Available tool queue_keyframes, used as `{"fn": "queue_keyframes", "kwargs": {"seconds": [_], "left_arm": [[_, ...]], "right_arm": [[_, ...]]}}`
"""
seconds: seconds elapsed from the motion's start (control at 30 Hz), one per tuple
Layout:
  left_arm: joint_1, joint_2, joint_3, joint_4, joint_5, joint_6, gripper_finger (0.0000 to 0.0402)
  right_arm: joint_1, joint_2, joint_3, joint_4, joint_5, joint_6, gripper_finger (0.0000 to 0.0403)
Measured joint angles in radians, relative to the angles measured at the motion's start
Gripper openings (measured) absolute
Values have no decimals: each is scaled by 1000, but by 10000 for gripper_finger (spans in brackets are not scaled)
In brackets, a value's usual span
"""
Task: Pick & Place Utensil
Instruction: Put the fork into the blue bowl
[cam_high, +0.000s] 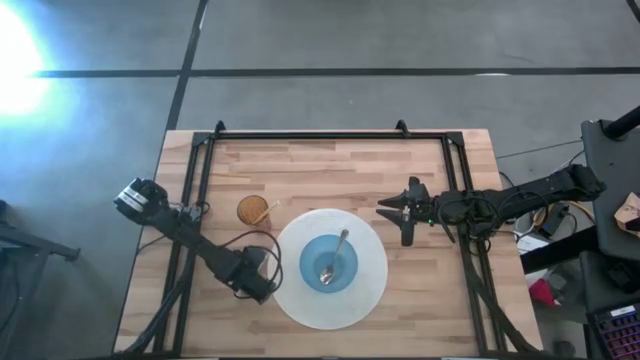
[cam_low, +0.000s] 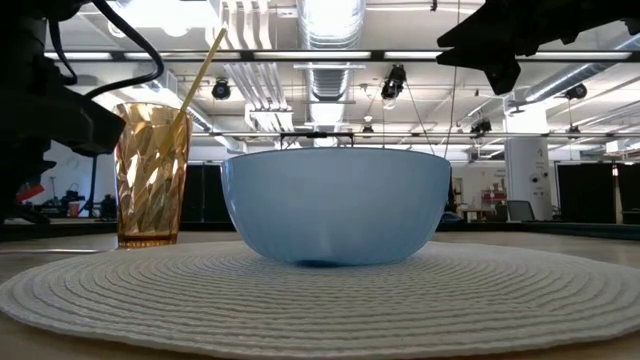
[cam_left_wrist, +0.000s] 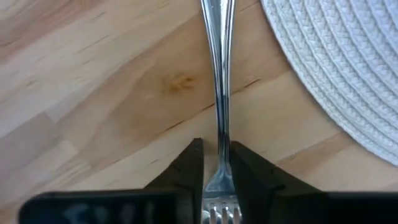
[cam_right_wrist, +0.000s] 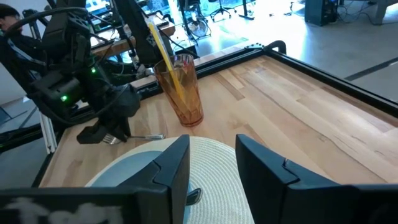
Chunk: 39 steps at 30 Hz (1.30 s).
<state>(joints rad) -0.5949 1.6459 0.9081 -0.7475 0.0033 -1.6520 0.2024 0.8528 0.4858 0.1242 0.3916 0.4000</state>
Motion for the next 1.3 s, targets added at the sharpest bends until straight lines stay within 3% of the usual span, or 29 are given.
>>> {"fn": "queue_keyframes", "kwargs": {"seconds": [0.3,1.3], "left_arm": [[0,1,-1,-14,12,29,9],[-4,-42,1,-59,25,88,1]], "right_arm": [[0,0,0,0,0,0,130],[0,0,0,0,0,0,128]]}}
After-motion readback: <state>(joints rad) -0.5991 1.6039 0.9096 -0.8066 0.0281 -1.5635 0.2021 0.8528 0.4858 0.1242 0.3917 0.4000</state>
